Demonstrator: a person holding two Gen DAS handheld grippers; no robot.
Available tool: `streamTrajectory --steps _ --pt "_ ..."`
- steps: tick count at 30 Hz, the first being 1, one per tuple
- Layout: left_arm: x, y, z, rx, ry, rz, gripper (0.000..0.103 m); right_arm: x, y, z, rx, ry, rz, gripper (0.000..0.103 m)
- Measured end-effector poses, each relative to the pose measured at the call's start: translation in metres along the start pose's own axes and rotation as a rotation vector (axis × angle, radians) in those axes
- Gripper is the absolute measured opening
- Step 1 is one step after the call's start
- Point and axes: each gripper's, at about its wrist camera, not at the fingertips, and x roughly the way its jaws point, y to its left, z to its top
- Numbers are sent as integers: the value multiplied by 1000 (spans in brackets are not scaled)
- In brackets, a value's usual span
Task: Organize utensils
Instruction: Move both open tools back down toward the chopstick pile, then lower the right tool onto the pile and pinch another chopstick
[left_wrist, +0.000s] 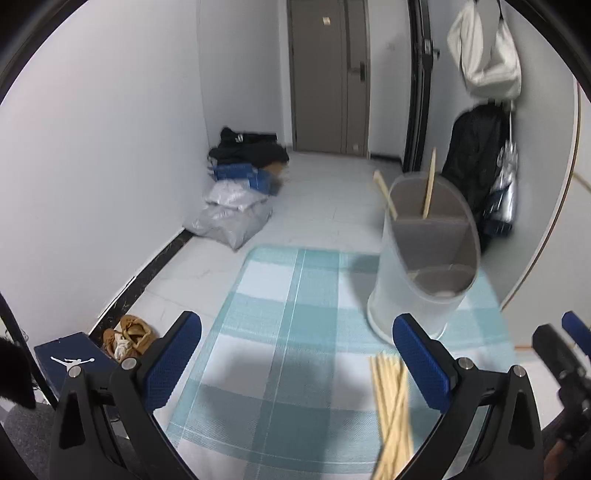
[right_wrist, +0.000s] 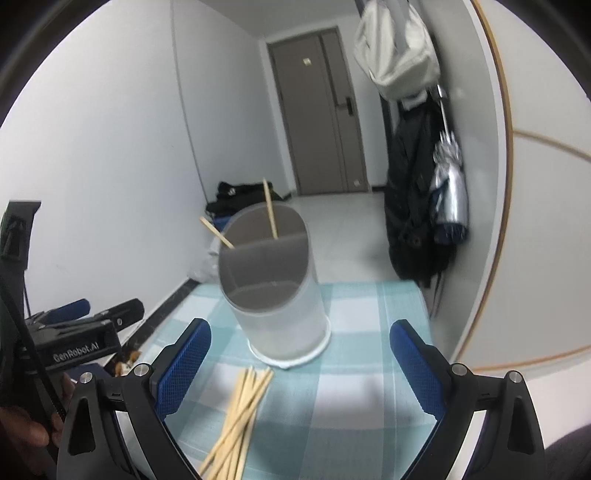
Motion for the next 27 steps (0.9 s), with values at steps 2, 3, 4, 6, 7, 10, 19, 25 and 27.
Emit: streamTrajectory --steps 2,3,4,6,7,10,19,25,27 --pt "9 0 -4 9 21 15 102 8 -3 -2 16 42 -2 98" --pt "14 1 -7 9 35 18 102 12 -4 -4 25 65 2 98" --pt "17 2 -9 5 48 7 102 18 -5 -6 35 99 16 98" --pt "25 5 -15 -8 75 -40 102 27 -5 -9 38 148 28 97" --pt "27 6 -16 -14 85 -55 102 30 -4 -10 37 168 36 96" --pt "29 9 -13 -30 85 -79 102 46 4 -16 16 252 60 89" --pt "35 17 -8 -31 29 -39 102 109 22 -37 -14 505 59 53" --pt "40 29 -4 -87 76 -59 102 137 26 -46 -10 590 32 30" --pt "41 32 -3 -100 86 -59 102 140 27 -49 -8 611 26 27"
